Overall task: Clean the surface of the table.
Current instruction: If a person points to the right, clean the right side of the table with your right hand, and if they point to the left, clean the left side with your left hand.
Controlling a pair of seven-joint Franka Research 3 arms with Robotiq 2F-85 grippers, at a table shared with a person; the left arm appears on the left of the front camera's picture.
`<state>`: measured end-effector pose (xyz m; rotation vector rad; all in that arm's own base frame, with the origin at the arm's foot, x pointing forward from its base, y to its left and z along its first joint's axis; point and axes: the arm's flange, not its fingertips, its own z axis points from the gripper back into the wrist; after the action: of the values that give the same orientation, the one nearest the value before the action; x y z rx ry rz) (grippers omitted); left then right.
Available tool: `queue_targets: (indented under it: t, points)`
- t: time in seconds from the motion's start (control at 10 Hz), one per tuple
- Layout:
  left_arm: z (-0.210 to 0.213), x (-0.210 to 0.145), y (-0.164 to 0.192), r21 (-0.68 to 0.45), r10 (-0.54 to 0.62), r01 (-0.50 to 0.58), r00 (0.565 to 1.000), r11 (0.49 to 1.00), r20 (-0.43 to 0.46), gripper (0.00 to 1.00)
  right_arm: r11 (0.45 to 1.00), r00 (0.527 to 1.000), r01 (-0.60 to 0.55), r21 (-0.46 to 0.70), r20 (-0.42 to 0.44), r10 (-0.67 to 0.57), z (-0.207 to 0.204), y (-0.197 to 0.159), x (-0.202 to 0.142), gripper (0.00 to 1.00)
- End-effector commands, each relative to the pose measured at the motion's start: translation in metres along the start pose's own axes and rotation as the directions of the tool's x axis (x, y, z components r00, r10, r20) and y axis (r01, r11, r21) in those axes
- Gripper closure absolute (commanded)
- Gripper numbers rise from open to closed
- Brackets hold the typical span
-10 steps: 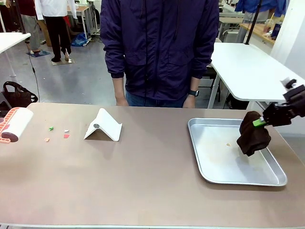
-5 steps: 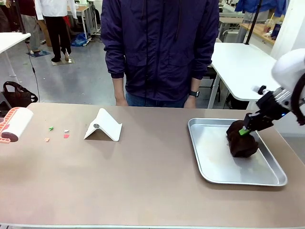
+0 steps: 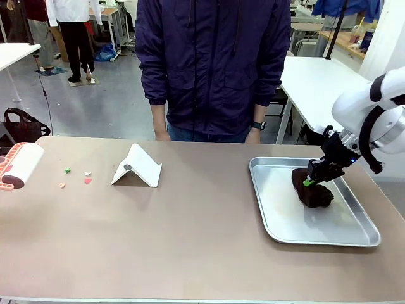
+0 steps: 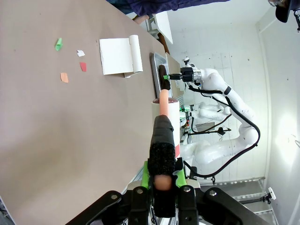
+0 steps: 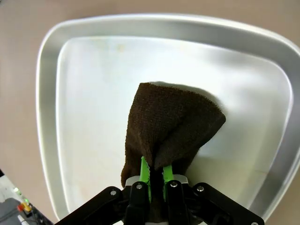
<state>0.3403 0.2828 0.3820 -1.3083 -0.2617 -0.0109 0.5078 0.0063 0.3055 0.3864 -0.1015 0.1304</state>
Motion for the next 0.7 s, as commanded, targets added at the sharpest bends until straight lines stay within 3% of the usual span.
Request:
queue_targets:
  t: [0.0,0.2,0.6]
  points:
    - [0.0,-0.002,-0.005,-0.002,-0.008,0.008,1.0,1.0,-0.007,1.0,0.997,1.0,0.014,0.075,-0.012,-0.014,-0.018,0.017,0.008,0.88]
    - [0.0,-0.002,-0.005,-0.002,-0.008,0.008,1.0,1.0,-0.007,1.0,0.988,0.999,-0.024,0.154,-0.027,0.029,-0.023,0.03,0.011,0.88]
    - [0.0,-0.002,-0.005,-0.002,-0.008,0.008,1.0,1.0,-0.007,1.0,0.982,0.996,-0.069,0.176,-0.036,0.076,-0.027,0.045,0.013,0.88]
